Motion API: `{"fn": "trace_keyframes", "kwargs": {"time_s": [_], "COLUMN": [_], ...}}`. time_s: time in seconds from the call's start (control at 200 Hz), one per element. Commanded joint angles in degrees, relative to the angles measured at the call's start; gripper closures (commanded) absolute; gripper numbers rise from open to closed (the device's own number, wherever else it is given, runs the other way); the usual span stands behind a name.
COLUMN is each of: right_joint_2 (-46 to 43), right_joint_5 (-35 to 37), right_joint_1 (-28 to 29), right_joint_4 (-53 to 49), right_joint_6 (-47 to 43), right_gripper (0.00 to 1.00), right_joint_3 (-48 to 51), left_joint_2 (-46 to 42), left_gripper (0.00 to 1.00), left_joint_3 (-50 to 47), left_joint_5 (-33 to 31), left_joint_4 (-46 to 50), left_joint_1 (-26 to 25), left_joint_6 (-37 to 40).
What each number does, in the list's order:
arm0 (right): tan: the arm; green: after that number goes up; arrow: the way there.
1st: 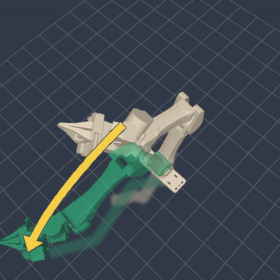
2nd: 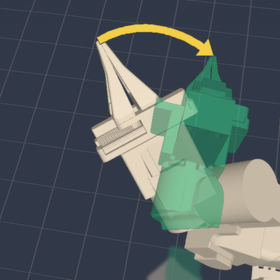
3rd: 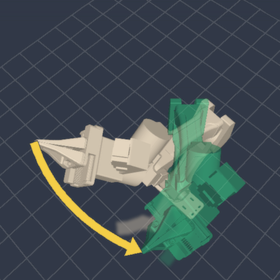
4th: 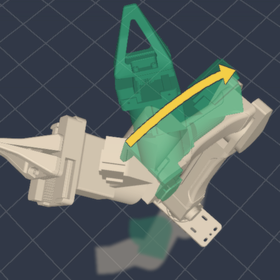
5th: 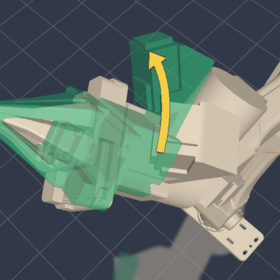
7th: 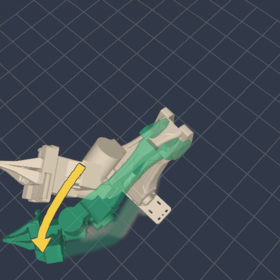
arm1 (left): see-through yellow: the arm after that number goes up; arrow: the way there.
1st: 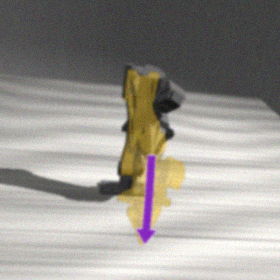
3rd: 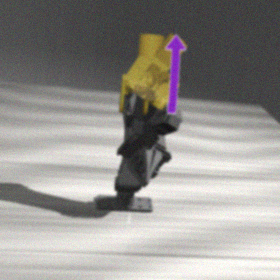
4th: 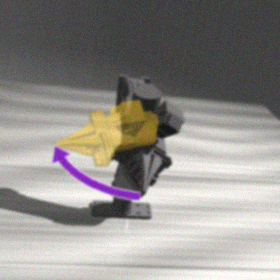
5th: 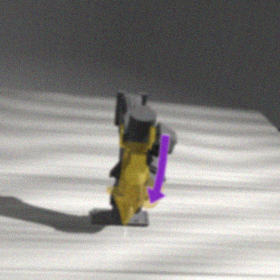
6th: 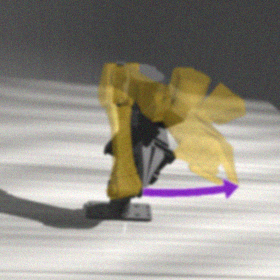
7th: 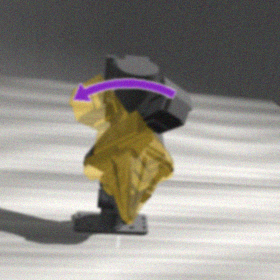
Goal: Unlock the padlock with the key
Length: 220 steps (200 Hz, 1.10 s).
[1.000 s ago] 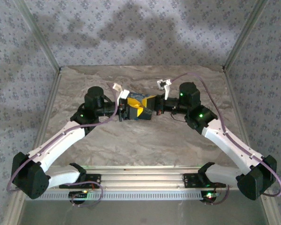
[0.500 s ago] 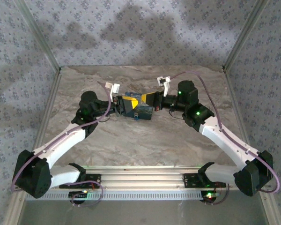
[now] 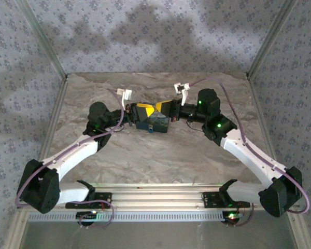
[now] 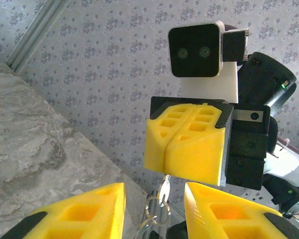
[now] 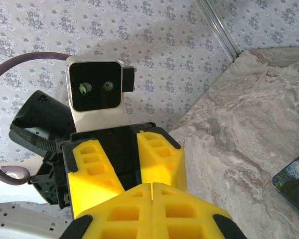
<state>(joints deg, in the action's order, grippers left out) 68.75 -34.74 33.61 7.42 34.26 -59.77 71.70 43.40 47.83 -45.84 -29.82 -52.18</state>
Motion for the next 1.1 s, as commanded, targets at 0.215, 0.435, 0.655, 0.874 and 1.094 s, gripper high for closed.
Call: {"fn": "trace_keyframes", "kwargs": {"time_s": [0.215, 0.435, 0.655, 0.874, 1.094], "right_joint_2": [0.0, 0.07, 0.77, 1.21, 0.88], "right_joint_5": [-0.68, -0.68, -0.68, -0.85, -0.64], "right_joint_1": [-0.14, 0.11, 0.58, 0.94, 1.02], "right_joint_4": [2.77, 2.95, 3.68, 4.06, 4.03], "right_joint_6": [1.33, 1.31, 1.28, 1.33, 1.26], "right_gripper": [1.0, 1.0, 1.0, 1.0, 1.0], "right_joint_3": [0.36, 0.44, 0.61, 0.6, 0.96], "left_joint_2": [0.86, 0.93, 0.92, 1.34, 1.09], "left_gripper": [0.67, 0.68, 0.67, 0.7, 1.0], "left_joint_3": [1.69, 1.93, 1.78, 1.86, 1.78], "left_joint_5": [3.49, 3.28, 2.36, 2.18, 2.2], "left_joint_4": [-1.73, -1.35, -2.54, -2.23, -1.18], "left_joint_1": [-0.94, -0.96, -0.94, -1.0, -1.02], "left_joint_6": [0.44, 1.02, 0.76, 1.0, 1.64]}}
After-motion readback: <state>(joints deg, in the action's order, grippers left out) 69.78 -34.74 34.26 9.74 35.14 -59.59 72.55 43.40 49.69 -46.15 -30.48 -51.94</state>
